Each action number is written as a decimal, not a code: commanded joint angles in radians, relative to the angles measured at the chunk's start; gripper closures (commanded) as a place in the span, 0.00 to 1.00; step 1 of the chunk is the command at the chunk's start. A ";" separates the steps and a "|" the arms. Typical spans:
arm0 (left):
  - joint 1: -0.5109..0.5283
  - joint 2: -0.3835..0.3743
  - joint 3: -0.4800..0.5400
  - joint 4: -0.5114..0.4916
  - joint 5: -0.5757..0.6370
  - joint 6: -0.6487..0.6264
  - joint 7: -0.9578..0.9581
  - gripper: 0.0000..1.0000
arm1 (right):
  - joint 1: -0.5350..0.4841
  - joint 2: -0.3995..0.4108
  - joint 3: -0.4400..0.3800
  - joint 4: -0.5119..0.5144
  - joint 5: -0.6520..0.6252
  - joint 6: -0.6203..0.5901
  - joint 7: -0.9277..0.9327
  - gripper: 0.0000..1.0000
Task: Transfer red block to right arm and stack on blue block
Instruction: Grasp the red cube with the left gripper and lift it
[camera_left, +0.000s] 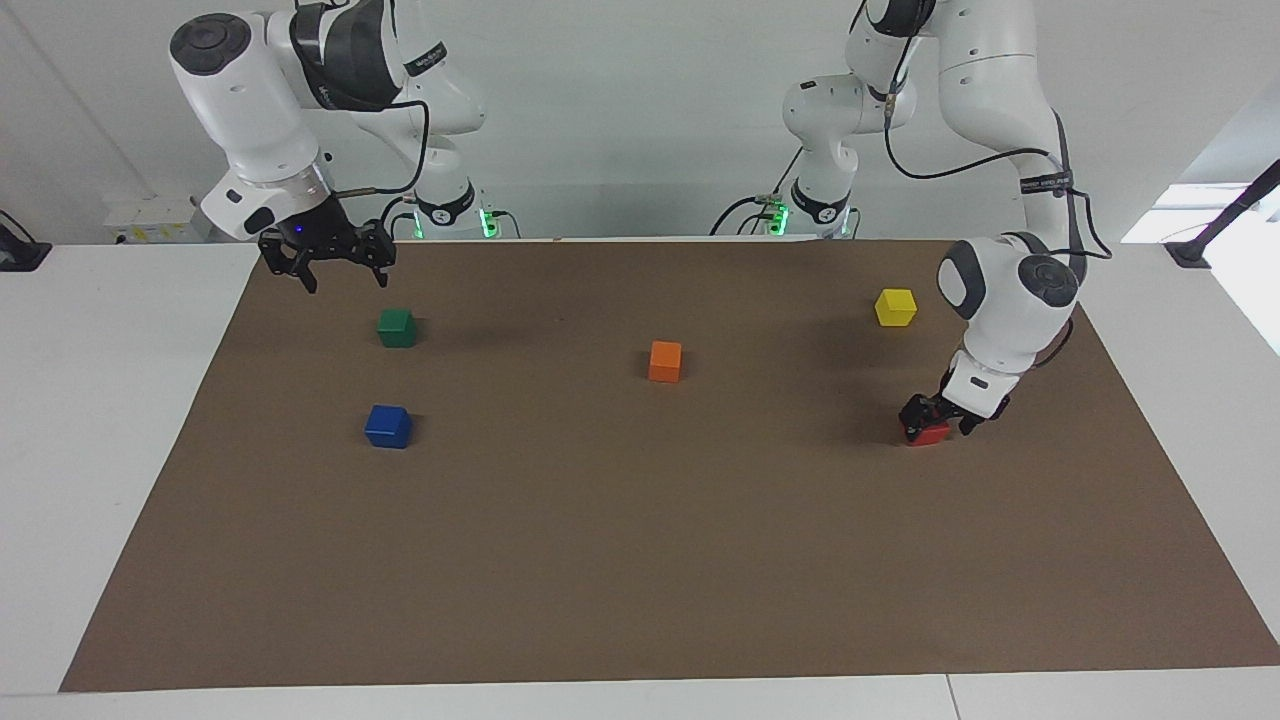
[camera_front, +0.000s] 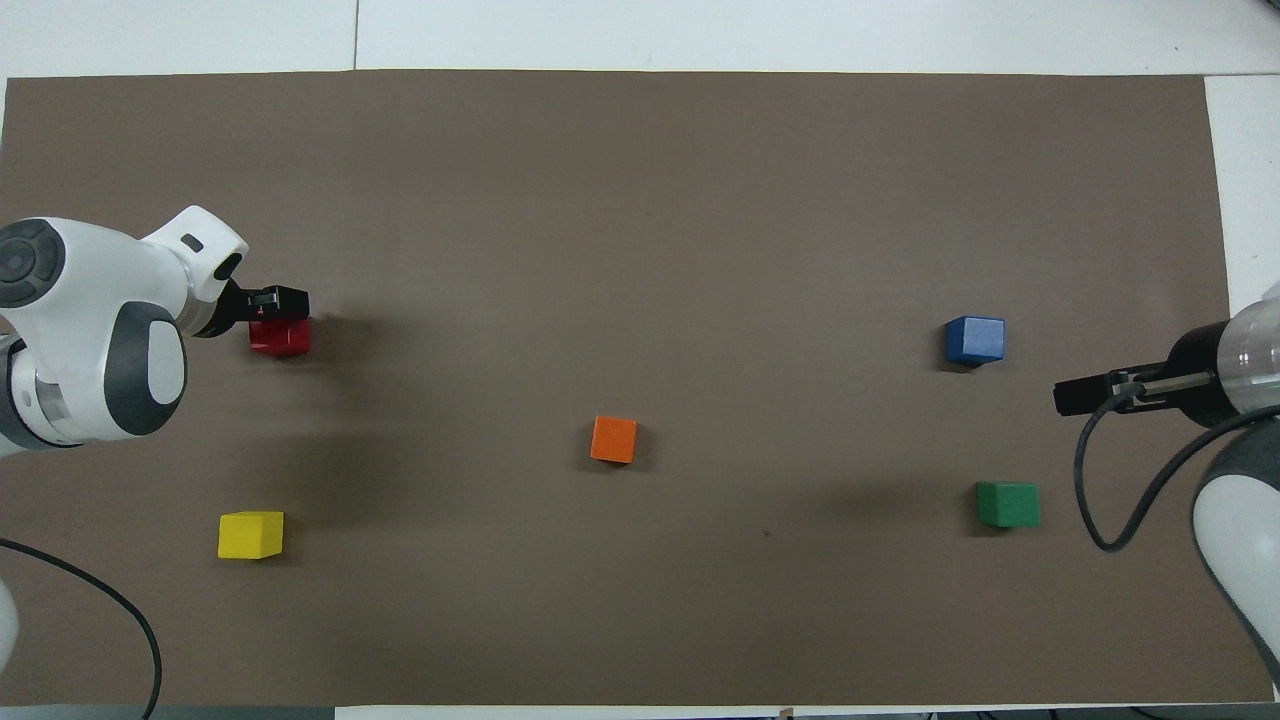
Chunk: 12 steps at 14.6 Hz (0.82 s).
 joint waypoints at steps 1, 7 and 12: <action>-0.008 -0.019 -0.002 -0.044 -0.007 0.042 -0.090 1.00 | -0.078 -0.015 -0.006 -0.016 0.103 0.024 -0.140 0.00; -0.063 -0.106 -0.014 0.191 -0.110 -0.427 -0.397 1.00 | 0.010 -0.008 0.002 -0.023 0.216 0.058 -0.151 0.00; -0.175 -0.265 -0.014 0.350 -0.317 -0.735 -0.831 1.00 | 0.013 0.188 0.002 -0.023 0.526 0.176 -0.399 0.00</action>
